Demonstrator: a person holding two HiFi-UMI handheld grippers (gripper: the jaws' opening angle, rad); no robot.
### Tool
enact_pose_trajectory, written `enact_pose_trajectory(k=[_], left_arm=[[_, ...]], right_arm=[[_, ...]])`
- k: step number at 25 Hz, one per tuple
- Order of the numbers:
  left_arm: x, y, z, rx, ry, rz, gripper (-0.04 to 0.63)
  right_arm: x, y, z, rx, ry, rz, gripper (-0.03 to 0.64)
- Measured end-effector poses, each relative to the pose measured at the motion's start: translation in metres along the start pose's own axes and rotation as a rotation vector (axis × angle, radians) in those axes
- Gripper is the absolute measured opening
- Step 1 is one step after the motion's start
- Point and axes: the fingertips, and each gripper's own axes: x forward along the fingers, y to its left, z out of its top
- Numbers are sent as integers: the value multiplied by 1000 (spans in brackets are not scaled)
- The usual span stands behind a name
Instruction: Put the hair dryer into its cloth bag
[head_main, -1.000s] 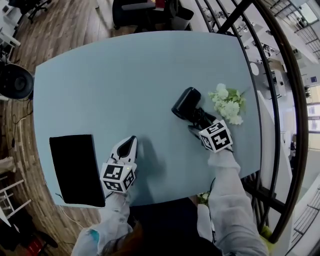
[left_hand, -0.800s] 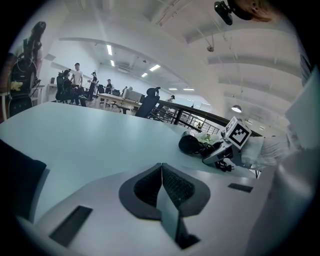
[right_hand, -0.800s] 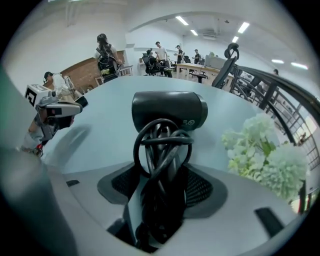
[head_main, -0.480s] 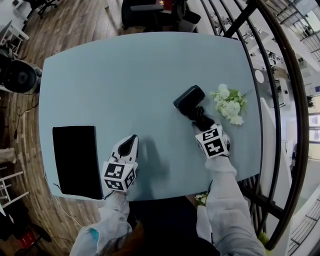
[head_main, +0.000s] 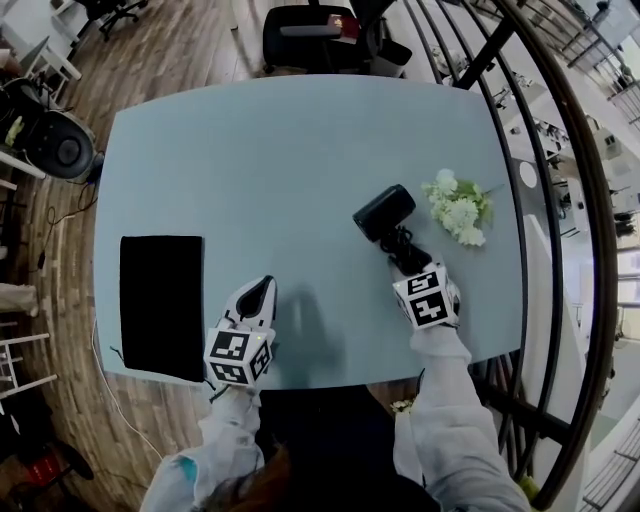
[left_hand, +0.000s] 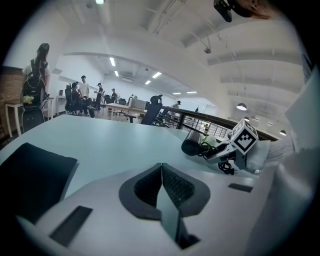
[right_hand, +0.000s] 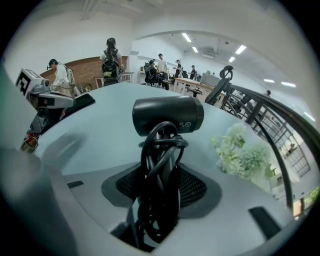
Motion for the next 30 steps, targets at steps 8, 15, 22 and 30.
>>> enact_pose_trajectory(k=[8, 15, 22, 30], left_arm=[[-34, -18, 9, 7, -61, 31, 17], [-61, -41, 15, 12, -123, 56, 17], [-88, -56, 2, 11, -163, 102, 17], [-116, -64, -39, -6, -133, 156, 17]], right_arm=[[-47, 26, 8, -11, -83, 19, 209], [-91, 52, 6, 20, -156, 26, 209], [-125, 87, -22, 65, -204, 77, 209], [-129, 120, -28, -3, -232, 151, 209]])
